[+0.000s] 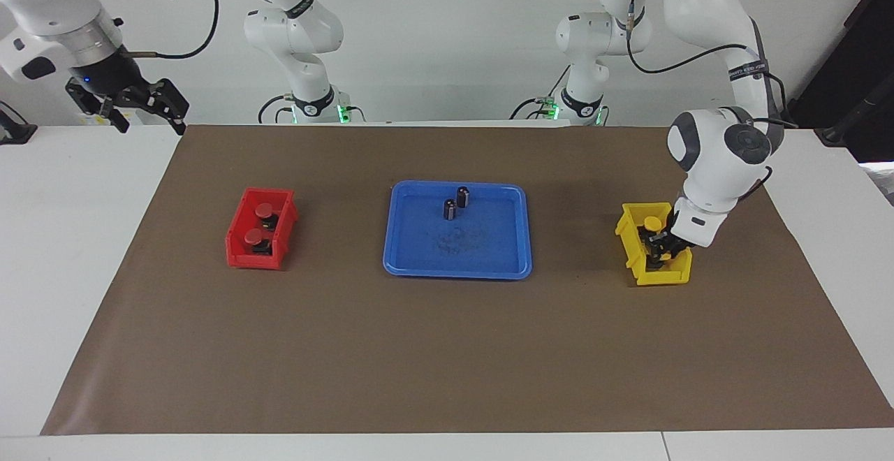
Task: Sort red and yellow buttons by color
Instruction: 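Lower the yellow button into the yellow bin and open the left gripper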
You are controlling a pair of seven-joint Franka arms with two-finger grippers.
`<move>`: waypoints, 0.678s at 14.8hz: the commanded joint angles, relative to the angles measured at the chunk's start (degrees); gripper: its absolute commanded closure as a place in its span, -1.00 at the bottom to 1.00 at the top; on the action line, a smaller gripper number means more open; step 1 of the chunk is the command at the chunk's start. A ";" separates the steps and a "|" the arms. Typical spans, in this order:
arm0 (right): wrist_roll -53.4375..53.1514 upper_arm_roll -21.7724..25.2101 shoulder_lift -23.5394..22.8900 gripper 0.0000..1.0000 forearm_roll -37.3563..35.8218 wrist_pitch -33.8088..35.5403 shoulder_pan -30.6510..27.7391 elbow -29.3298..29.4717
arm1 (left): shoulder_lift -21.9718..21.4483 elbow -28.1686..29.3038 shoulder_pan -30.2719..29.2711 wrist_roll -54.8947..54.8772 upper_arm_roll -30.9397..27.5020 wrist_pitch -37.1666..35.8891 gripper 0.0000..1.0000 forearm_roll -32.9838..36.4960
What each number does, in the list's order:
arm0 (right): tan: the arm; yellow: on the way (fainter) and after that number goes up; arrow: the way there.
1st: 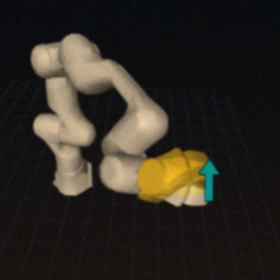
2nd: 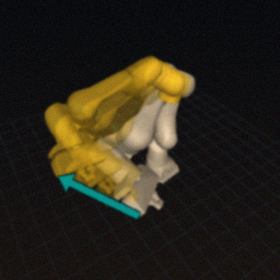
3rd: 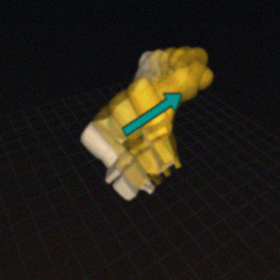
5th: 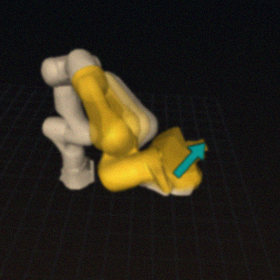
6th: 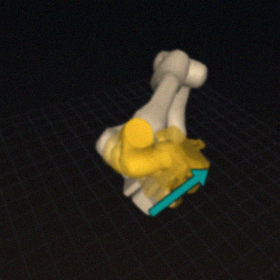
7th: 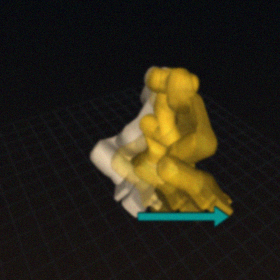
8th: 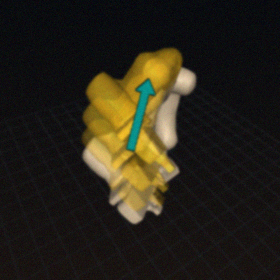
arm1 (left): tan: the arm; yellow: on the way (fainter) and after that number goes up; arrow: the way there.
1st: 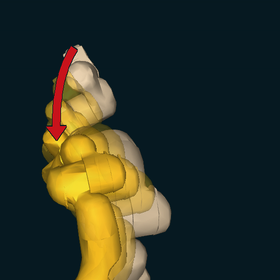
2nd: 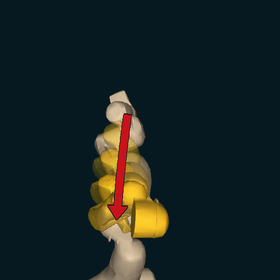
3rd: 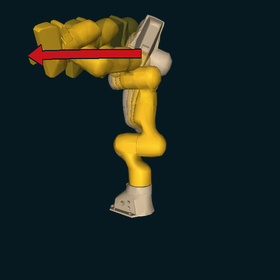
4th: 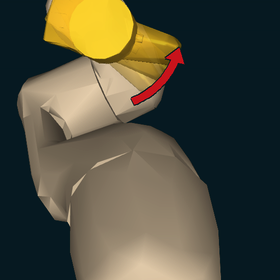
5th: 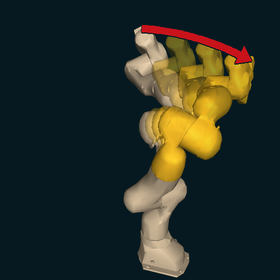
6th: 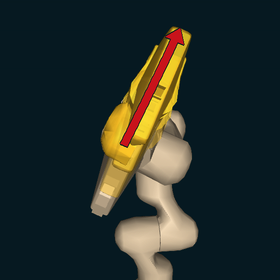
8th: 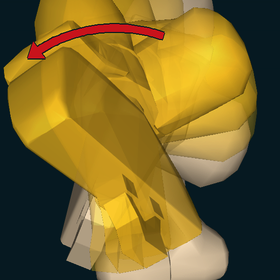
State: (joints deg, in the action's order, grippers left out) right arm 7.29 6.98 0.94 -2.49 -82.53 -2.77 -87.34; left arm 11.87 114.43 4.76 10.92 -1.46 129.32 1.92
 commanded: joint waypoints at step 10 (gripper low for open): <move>-1.14 0.22 0.37 -0.99 0.38 0.18 0.75 -1.34 | -1.76 -7.54 -0.45 -0.64 0.05 -11.70 -0.20 3.53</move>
State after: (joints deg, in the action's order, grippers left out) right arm 7.25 6.98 0.89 -2.49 -82.19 -2.39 -87.66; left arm 10.66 110.02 4.75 10.81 -1.61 122.30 3.80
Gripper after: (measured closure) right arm 0.000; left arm 0.396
